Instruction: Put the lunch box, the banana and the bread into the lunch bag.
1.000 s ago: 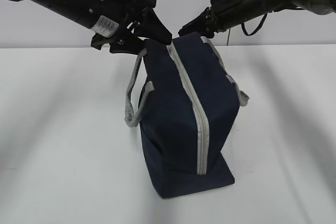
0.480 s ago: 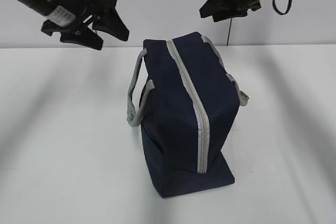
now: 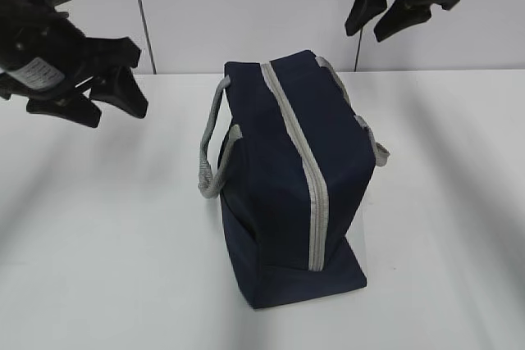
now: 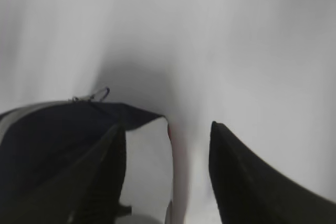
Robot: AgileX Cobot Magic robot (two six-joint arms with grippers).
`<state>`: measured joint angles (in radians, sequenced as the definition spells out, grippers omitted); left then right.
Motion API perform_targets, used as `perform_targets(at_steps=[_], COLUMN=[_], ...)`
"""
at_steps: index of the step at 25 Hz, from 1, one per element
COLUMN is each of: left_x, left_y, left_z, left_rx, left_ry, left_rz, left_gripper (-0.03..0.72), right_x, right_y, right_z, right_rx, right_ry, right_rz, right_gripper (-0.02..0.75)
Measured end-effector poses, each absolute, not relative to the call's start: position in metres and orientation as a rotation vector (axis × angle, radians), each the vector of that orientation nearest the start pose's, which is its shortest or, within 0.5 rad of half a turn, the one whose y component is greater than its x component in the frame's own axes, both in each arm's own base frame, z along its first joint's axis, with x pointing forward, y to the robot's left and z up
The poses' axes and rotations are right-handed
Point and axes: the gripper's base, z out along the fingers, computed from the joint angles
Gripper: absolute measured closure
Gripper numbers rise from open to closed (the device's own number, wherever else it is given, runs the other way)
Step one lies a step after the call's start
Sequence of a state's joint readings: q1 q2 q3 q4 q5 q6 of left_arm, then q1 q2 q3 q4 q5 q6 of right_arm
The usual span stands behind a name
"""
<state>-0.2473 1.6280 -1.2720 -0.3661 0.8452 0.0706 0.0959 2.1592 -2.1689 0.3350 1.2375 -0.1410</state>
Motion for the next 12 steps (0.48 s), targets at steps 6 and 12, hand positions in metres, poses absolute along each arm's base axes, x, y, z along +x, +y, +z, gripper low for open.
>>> perform_targets(at_steps=[6,12], left_x=[0.282,0.237], left_y=[-0.092,-0.076], left_z=[0.282,0.292], left_rx=[0.214,0.264], left_ry=[2.669,2.624], left_rz=[-0.42,-0.34], left_gripper=[0.22,0.222], right_x=[0.423,0.356], right_y=[0.07,0.067], right_z=[0.304,0.309], right_rx=[-0.243,-0.274], right_ry=[2.777,2.839], right_rz=[0.417,0.356], right_gripper=[0.358,0.358])
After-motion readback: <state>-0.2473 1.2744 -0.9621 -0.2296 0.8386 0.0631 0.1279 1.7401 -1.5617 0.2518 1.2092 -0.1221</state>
